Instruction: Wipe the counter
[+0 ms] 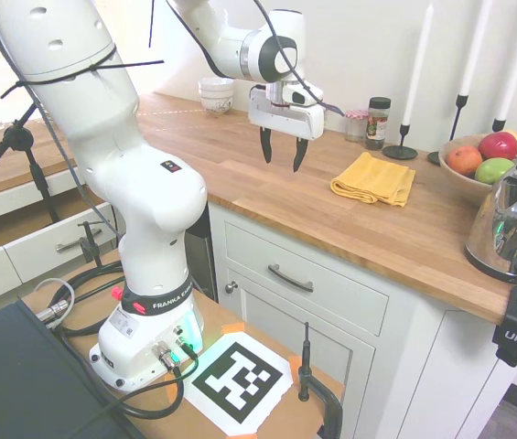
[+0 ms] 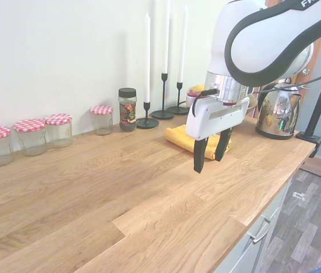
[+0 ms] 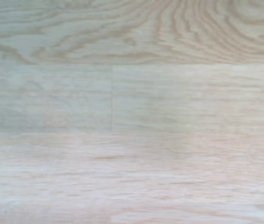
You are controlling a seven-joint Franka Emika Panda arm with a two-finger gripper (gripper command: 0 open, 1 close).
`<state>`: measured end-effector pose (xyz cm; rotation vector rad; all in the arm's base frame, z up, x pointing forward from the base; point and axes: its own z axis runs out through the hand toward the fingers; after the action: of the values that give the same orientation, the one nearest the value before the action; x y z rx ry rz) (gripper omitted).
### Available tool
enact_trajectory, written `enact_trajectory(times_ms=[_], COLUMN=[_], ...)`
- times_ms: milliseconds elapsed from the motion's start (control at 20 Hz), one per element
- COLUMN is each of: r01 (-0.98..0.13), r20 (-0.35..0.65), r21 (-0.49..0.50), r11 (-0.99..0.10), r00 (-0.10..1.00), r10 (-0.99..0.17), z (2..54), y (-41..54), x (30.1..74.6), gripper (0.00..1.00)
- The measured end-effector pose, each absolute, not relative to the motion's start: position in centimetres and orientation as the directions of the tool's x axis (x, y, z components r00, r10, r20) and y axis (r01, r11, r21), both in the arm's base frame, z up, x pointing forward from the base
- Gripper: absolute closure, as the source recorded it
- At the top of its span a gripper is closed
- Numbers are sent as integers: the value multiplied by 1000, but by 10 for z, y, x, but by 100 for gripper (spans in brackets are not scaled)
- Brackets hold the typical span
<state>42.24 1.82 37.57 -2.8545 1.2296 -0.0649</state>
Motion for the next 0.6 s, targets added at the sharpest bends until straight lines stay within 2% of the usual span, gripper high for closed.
enact_trajectory(times_ms=[600], r01=[-755], r20=[33], r21=[-76], r11=[-651], r00=[651], r10=[-758], z=[374], y=[-10], x=[439], gripper=[0])
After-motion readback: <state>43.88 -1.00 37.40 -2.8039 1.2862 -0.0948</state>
